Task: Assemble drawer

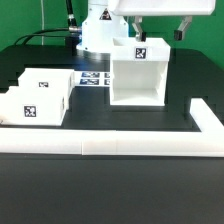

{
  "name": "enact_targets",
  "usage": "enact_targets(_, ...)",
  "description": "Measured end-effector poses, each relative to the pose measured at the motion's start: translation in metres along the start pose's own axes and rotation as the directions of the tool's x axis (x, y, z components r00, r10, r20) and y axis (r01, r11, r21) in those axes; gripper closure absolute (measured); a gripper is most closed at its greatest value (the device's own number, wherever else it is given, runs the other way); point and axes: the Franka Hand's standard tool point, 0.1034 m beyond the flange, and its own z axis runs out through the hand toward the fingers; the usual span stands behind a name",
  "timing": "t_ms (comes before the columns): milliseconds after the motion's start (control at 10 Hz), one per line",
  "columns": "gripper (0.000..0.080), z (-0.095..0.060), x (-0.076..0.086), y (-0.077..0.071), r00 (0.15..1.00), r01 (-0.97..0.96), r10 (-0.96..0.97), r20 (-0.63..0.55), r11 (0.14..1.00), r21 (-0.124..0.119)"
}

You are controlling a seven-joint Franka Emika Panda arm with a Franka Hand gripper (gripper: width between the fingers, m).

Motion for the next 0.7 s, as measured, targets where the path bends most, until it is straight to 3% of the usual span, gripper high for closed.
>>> enact_targets(200, 0.015, 0.008, -0.007, -0.008, 0.997, -0.079, 0.079, -0.01, 0.997, 0.005)
enact_targets(500, 0.015, 0.01, -0.01, -0.009, 0.995, -0.104, 0.104, -0.007, 0.995, 0.009)
enact_targets(600, 0.015, 0.013, -0.015, -0.012, 0.974, -0.226, 0.227, -0.004, 0.974, 0.03)
enact_targets(700, 0.015, 0.017, -0.02, -0.017, 0.959, -0.285, 0.285, 0.01, 0.958, 0.033)
